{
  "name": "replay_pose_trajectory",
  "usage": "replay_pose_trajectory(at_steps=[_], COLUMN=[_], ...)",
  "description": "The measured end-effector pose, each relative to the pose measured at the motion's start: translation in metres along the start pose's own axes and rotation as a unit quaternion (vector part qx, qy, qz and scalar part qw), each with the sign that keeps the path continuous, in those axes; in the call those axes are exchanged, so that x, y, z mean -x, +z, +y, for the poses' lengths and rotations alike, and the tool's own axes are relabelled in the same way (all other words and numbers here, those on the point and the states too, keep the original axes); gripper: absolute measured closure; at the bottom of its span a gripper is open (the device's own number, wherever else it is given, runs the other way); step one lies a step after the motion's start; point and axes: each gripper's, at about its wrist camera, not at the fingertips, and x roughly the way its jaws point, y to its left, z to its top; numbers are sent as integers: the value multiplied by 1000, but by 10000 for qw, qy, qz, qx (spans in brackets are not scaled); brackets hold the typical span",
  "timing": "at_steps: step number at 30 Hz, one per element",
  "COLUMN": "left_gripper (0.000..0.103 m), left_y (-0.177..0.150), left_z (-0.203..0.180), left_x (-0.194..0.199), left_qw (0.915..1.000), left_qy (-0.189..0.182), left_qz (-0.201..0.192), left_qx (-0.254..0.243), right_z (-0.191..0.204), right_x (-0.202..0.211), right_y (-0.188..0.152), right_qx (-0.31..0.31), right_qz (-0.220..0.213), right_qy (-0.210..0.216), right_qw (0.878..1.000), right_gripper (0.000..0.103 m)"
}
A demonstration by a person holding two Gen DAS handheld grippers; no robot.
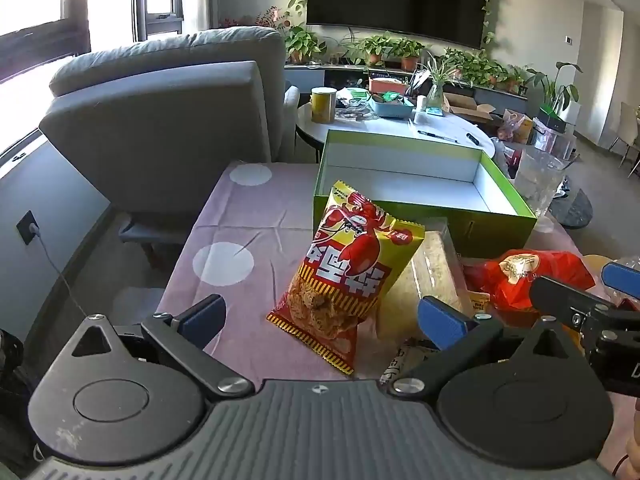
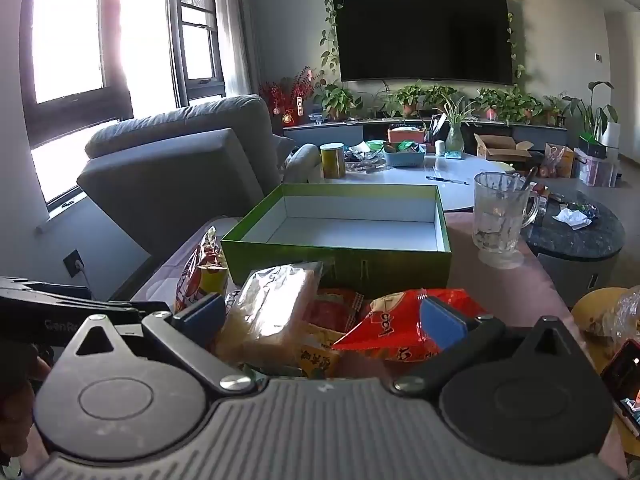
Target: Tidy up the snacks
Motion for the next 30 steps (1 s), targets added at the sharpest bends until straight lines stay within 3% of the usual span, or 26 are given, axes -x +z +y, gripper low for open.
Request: replay_pose_trajectory(at_steps=[30], left_gripper=[0], left_y=[-3], left_z=[-1], left_x=[-5], left_qw=[9999], left_qy=[104], left_qz=[105], left_qx=[-67], right_z=[-5], right_x=[-1], right_y=[-3], right_qx=[-140], right_qz=[135], right_qy=[-60], right_qw=[9998], right_gripper=[37])
